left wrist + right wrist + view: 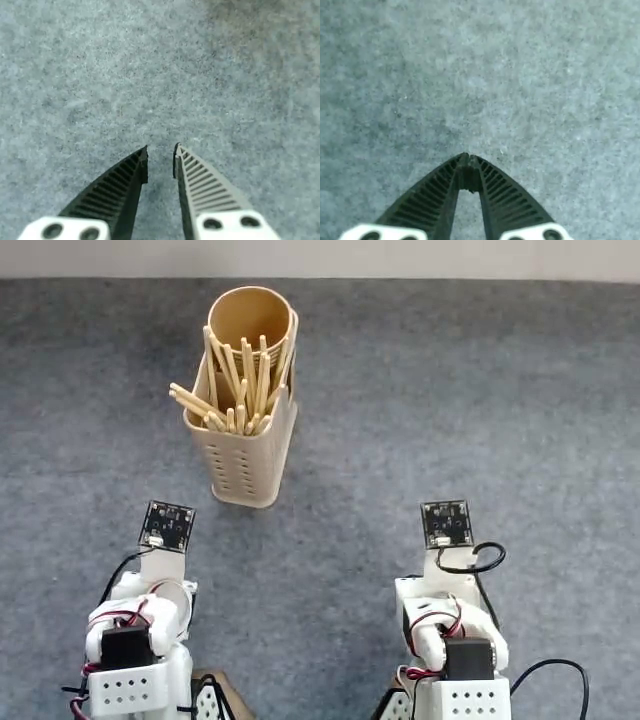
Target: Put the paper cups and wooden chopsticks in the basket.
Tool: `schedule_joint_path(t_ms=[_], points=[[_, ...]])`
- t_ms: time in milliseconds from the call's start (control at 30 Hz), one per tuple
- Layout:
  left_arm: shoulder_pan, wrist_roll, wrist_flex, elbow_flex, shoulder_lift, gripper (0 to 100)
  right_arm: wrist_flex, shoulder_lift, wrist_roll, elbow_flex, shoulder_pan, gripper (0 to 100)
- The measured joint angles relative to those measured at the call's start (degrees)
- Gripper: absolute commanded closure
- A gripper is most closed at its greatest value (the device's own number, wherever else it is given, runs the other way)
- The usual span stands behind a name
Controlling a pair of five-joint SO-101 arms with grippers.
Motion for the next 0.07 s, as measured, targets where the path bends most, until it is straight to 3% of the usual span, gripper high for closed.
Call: schedule_joint_path(t_ms=[67], points=[[0.0,0.0,0.0,0.0,0.0,88,0.0,0.0,0.0,0.0,0.0,99.2]])
